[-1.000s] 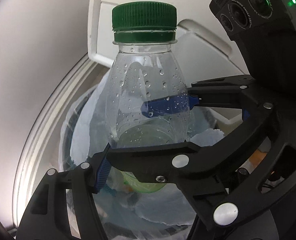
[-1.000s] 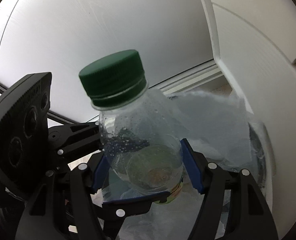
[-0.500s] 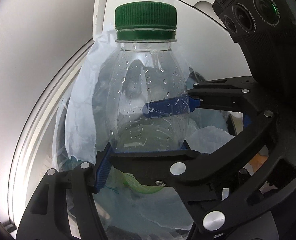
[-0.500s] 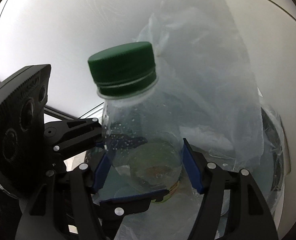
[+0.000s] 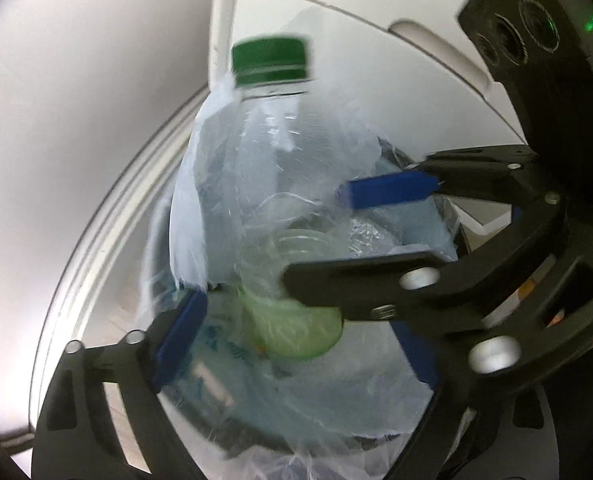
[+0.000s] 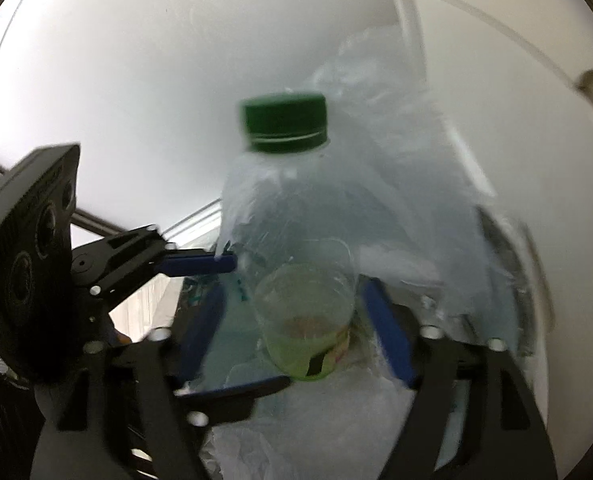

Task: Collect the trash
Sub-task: 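Open the right gripper to drop the bottle into the wastebasket, then move the right gripper back toward the crumpled white tissue on the cabinet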

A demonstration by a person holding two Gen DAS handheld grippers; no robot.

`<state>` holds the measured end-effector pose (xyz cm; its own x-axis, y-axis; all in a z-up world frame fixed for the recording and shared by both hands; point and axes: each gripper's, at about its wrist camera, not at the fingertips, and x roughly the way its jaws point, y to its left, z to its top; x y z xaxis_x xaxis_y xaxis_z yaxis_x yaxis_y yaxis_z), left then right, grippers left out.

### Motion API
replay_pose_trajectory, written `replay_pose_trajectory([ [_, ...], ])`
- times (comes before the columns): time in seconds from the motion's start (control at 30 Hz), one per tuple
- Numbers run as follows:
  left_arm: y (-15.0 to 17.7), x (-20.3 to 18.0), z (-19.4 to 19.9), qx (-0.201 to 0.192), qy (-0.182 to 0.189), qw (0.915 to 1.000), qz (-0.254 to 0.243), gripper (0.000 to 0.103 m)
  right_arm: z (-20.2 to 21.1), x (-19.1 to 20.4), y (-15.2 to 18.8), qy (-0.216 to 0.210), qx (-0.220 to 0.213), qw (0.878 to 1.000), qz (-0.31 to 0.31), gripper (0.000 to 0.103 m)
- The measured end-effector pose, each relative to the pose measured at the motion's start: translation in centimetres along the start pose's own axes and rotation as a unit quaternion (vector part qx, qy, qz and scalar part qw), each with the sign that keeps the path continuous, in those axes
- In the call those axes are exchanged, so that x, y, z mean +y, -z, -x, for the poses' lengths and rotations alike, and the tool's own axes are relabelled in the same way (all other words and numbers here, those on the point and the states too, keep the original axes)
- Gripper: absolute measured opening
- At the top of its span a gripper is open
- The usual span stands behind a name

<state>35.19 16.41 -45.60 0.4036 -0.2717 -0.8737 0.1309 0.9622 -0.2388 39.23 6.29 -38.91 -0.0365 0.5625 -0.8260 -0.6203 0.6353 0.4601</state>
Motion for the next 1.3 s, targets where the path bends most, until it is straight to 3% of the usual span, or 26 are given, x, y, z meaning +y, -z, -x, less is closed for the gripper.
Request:
replay_pose_trajectory([
  [0.03,0.0,0.1,0.5,-0.004,0.0,1.0,0.001,0.091,0.7,0.2,-0.1,0.0,-0.007,1.0,0.0,0.088],
  [0.17,0.8,-0.1,2.9,-0.015,-0.01,0.9998,0.002,0.097,3.9,1.5,-0.2,0.006,-0.037,0.999,0.012,0.091],
  [0.2,1.2,-0.1,3.4,-0.019,-0.014,0.9997,0.002,0.097,5.0,1.7,0.1,0.009,-0.049,0.999,0.018,0.096],
  [0.5,1.8,-2.3,10.0,-0.063,-0.052,0.9966,0.011,0.097,14.3,5.4,1.6,0.037,-0.128,0.99,0.052,0.096],
  [0.67,1.4,-4.9,12.8,-0.1,-0.063,0.9928,0.02,0.097,19.8,4.5,3.0,0.058,-0.166,0.983,0.058,0.096],
  [1.03,-1.3,-10.6,19.6,-0.161,-0.076,0.9838,-0.016,0.097,29.5,4.7,5.7,0.105,-0.234,0.966,0.017,0.096],
  [1.3,-3.7,-15.5,23.6,-0.211,-0.063,0.9741,-0.051,0.097,33.0,3.2,8.5,0.156,-0.287,0.945,-0.018,0.096],
])
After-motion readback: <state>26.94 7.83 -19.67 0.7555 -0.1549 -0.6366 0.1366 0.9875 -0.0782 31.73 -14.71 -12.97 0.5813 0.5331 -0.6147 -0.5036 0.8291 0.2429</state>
